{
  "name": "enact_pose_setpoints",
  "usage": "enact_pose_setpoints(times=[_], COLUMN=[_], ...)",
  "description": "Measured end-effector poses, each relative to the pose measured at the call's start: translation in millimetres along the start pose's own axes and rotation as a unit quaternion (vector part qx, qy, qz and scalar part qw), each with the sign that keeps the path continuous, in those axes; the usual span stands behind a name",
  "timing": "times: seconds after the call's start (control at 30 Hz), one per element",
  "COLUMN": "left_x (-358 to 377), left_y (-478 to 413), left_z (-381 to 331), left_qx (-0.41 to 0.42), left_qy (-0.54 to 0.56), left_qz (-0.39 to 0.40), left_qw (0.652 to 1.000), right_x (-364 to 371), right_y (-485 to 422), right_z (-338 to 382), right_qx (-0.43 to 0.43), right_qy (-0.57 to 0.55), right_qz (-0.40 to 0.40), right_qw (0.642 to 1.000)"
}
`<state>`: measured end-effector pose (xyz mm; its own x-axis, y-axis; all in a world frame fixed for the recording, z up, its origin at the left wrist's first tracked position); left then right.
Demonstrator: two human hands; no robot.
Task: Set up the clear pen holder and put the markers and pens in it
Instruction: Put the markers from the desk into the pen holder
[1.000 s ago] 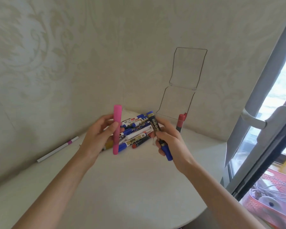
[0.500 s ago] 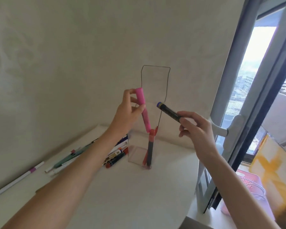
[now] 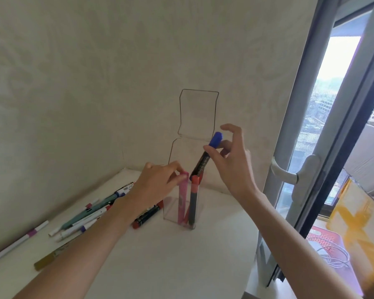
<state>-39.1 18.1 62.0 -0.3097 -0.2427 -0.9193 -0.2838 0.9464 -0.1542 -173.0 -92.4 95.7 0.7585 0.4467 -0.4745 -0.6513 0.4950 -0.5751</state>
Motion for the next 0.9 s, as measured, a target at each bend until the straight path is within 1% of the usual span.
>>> enact_pose_setpoints(times=[0.07, 0.13, 0.2, 0.27, 0.3, 0.33, 0.4, 0.47, 0.57, 0.6, 0.63, 0.67, 0.7, 0.77, 0.8, 0.83, 0.9], left_x=[-3.3, -5.7, -7.8, -6.7, -5.6, -4.5, -4.0, -8.1, -15.7, -16.9, -17.2, -16.0, -14.0, -5.1, 0.5, 6.9, 21.3], left_y=[-0.6, -0.5, 0.8, 1.9, 2.9, 4.4, 9.3, 19.5, 45.8, 55.5, 65.5, 74.4, 82.9, 96.0, 100.0, 102.8, 103.3], left_z=[1.3, 8.5, 17.8, 24.4, 25.5, 26.2, 30.5, 38.4, 60.2, 69.3, 78.1, 87.8, 96.4, 112.0, 117.2, 120.1, 117.8], left_qx=[0.006, 0.026, 0.031, 0.041, 0.052, 0.059, 0.057, 0.043, -0.013, -0.037, -0.063, -0.089, -0.113, -0.153, -0.165, -0.173, -0.194], left_qy=[-0.057, -0.087, -0.071, -0.05, -0.048, -0.045, -0.019, 0.01, 0.037, 0.045, 0.053, 0.064, 0.074, 0.078, 0.074, 0.07, 0.041], left_qz=[-0.013, -0.059, -0.093, -0.094, -0.094, -0.096, -0.1, -0.103, -0.076, -0.065, -0.058, -0.051, -0.042, -0.023, -0.019, -0.017, 0.005], left_qw=[0.998, 0.994, 0.993, 0.993, 0.993, 0.993, 0.993, 0.994, 0.996, 0.996, 0.995, 0.993, 0.99, 0.985, 0.983, 0.982, 0.98], right_x=[7.7, 15.1, 21.2, 25.1, 26.4, 27.4, 29.2, 30.4, 36.7, 42.0, 49.7, 60.7, 74.9, 110.0, 126.9, 141.5, 160.7], right_y=[-5.3, -10.4, -15.3, -18.9, -19.6, -19.5, -15.5, -8.6, 6.9, 13.9, 20.9, 27.4, 33.8, 44.6, 48.5, 51.4, 54.7], right_z=[1.3, 0.5, -4.7, -14.1, -18.7, -22.8, -28.2, -25.2, -0.4, 10.7, 21.0, 28.2, 31.3, 23.9, 14.2, 3.0, -15.7], right_qx=[-0.005, -0.02, -0.029, -0.027, -0.024, -0.022, -0.019, -0.034, -0.11, -0.142, -0.166, -0.176, -0.167, -0.104, -0.06, -0.024, 0.003], right_qy=[0.089, 0.159, 0.24, 0.307, 0.323, 0.327, 0.297, 0.247, 0.175, 0.149, 0.122, 0.098, 0.084, 0.106, 0.132, 0.163, 0.214], right_qz=[0.019, 0.019, 0.012, 0.023, 0.035, 0.047, 0.062, 0.051, 0.032, 0.047, 0.077, 0.123, 0.18, 0.294, 0.332, 0.353, 0.373], right_qw=[0.996, 0.987, 0.97, 0.951, 0.945, 0.944, 0.953, 0.967, 0.978, 0.978, 0.976, 0.972, 0.966, 0.944, 0.932, 0.921, 0.903])
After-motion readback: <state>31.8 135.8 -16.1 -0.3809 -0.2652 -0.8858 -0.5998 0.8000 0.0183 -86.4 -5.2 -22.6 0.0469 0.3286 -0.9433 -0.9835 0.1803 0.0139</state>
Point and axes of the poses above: each hand's wrist, its own y-axis away from the middle knuckle, its own x-axis out of the palm, z = x × y, the point moved 2 cm from there along -y, towards the middle knuckle, and after that the axes turned 15 degrees about z, right-handed, at the moved point
